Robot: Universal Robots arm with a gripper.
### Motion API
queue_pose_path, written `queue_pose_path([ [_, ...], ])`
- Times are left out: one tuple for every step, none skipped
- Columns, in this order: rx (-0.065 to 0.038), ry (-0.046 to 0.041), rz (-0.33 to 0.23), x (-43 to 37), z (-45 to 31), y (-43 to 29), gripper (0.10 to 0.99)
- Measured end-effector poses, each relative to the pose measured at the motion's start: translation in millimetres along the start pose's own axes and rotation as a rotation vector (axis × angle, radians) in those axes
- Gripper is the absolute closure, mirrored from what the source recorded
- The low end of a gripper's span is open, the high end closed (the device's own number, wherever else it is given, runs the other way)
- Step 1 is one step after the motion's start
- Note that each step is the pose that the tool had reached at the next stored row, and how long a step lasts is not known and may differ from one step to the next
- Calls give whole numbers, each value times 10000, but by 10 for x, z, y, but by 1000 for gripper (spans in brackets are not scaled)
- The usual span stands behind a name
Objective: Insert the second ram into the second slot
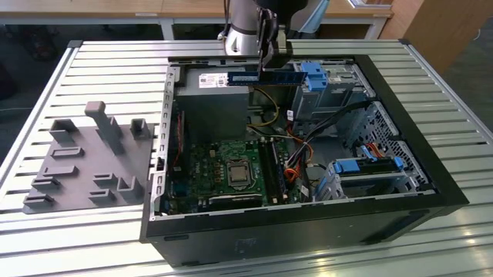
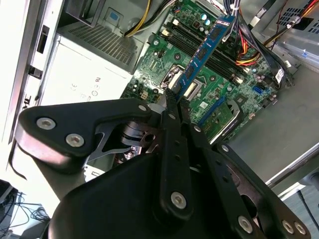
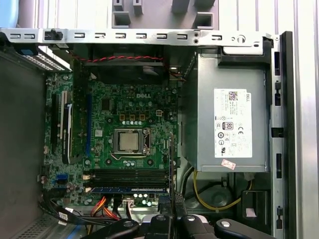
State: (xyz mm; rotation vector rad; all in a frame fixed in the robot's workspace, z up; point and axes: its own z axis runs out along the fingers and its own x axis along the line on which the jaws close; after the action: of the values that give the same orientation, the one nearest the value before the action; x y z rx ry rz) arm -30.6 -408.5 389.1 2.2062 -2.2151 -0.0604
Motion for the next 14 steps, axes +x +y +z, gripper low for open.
queue_pose_path([
  [0, -1, 7, 0, 0, 0, 949],
  [0, -1, 14, 0, 0, 0, 949],
  [0, -1, 21, 0, 0, 0, 949],
  [0, -1, 28, 0, 0, 0, 949],
  [1, -1, 34, 0, 0, 0, 949],
  [1, -1, 40, 0, 0, 0, 949],
  [1, -2, 46, 0, 0, 0, 949],
  [1, -2, 52, 0, 0, 0, 949],
  [1, -2, 57, 0, 0, 0, 949],
  [1, -2, 63, 0, 0, 0, 949],
  [1, -2, 69, 0, 0, 0, 949],
  [1, -3, 75, 0, 0, 0, 949],
  [1, -3, 81, 0, 0, 0, 949],
  [1, -3, 86, 0, 0, 0, 949],
])
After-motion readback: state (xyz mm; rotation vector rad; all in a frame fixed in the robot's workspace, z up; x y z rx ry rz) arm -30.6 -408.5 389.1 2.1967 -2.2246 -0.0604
